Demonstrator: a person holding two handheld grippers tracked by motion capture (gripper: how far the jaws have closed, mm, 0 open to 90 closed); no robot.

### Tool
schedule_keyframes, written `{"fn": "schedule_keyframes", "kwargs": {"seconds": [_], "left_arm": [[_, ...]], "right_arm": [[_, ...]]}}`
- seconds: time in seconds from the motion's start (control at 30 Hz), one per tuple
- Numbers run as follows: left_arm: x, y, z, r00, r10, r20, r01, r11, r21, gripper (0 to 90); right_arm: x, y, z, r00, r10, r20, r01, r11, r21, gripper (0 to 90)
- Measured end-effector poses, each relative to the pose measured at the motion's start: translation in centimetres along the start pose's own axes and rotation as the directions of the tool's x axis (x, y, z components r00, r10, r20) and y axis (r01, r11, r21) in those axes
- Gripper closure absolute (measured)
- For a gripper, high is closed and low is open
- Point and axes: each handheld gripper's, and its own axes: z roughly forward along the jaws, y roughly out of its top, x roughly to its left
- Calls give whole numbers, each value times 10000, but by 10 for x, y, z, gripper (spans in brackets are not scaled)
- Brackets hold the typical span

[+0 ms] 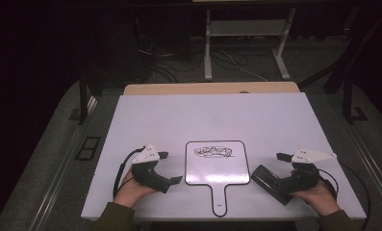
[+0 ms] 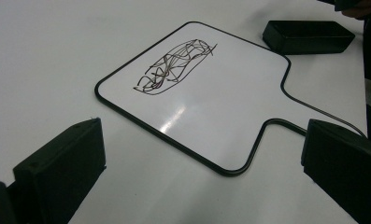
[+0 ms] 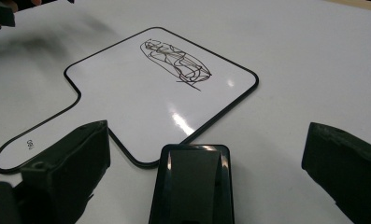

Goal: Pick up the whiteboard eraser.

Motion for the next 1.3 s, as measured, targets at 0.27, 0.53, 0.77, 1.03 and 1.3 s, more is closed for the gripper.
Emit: {"fn": "schedule_keyframes", "kwargs": {"seconds": [0.27, 0.53, 0.77, 1.03, 1.3], "left_arm": [[0, -1, 1, 10000, -61, 71, 60, 10000, 63, 0], [-1, -1, 1, 10000, -3, 83, 2, 9999, 144, 0], [-2, -2, 0, 9999, 25, 107, -27, 9999, 165, 0], [-3, -2, 1, 9999, 25, 147, -28, 9999, 165, 0], [-4, -3, 1, 9998, 20, 177, -24, 9998, 188, 0]], "right_arm": [[0, 1, -1, 10000, 41, -59, -41, 10000, -29, 1], [-1, 3, -4, 10000, 52, -21, -51, 10000, 33, 1], [1, 7, -5, 10000, -26, 52, 25, 9998, 200, 1], [7, 7, -3, 9997, -212, -77, 215, 9985, 497, 1], [11, 4, -4, 9992, -362, -165, 374, 9964, 758, 1]]}}
